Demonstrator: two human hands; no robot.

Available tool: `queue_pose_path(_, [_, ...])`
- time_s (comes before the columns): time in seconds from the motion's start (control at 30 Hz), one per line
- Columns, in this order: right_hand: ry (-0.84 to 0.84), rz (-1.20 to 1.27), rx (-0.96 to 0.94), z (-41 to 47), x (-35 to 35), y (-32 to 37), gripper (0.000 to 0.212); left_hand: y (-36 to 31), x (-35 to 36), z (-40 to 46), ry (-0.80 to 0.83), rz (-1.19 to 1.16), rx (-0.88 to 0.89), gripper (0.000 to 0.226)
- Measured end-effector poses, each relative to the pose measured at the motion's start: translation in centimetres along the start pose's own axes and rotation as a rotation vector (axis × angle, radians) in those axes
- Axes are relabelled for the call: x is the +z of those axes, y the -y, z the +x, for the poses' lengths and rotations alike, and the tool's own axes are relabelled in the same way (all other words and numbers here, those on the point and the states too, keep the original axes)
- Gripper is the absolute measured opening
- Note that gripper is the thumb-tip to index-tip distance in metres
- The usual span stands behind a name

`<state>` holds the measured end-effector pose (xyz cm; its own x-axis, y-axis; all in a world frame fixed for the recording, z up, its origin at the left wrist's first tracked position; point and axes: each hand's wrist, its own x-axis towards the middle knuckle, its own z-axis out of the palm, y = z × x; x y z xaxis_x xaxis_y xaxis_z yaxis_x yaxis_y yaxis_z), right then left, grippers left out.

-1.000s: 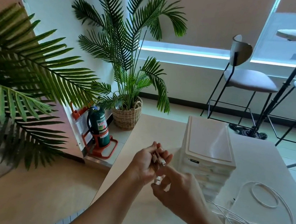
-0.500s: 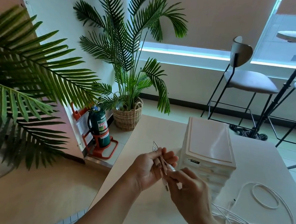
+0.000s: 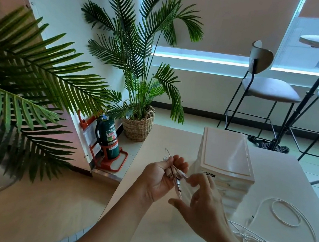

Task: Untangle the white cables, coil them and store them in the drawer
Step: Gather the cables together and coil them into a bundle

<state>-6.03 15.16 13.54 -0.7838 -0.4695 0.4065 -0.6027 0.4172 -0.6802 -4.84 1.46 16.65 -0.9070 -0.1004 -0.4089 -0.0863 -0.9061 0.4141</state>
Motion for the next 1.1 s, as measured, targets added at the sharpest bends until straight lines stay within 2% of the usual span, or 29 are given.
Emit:
queue_pose_path(0.17, [0.060,0.083,-0.117,0.0,-0.2,0.2,0.068,-0.3,0.2,-0.1,-0.045,0.005,-0.013,0.034])
queue_pose_path(0.27, [0.170,0.142,-0.115,0.2,-0.6,-0.1,0.076,-0.2,0.0,-0.2,-0.055,0.081,-0.023,0.035])
queue_pose_path(0.33, [0.183,0.118,-0.111,0.4,-0.6,-0.3,0.078,-0.1,-0.1,-0.3,-0.054,0.135,-0.016,0.033])
queue_pose_path(0.4, [0.151,0.141,-0.076,0.5,-0.4,-0.3,0.073,0.1,-0.2,-0.3,-0.050,0.169,-0.021,0.029])
queue_pose_path(0.57, [-0.001,0.146,-0.037,0.7,0.0,-0.7,0.045,0.5,-0.1,-0.7,-0.007,0.303,-0.065,0.024])
queue_pose_path(0.73, [0.040,0.107,-0.026,0.6,-0.4,-0.1,0.049,0.5,-0.1,-0.8,0.016,0.219,-0.046,0.024])
queue_pose_path(0.87, [-0.029,0.159,0.058,1.1,-1.3,-0.4,0.049,0.2,0.1,-0.9,0.055,0.164,-0.016,0.023])
queue_pose_path(0.97, [-0.018,0.199,0.149,1.1,-1.0,-0.4,0.036,0.3,0.1,-0.8,0.067,0.167,0.003,0.022])
queue_pose_path(1.1, [-0.059,0.181,0.166,0.8,-0.3,-0.3,0.027,0.6,0.0,-0.8,0.086,0.223,0.025,0.022])
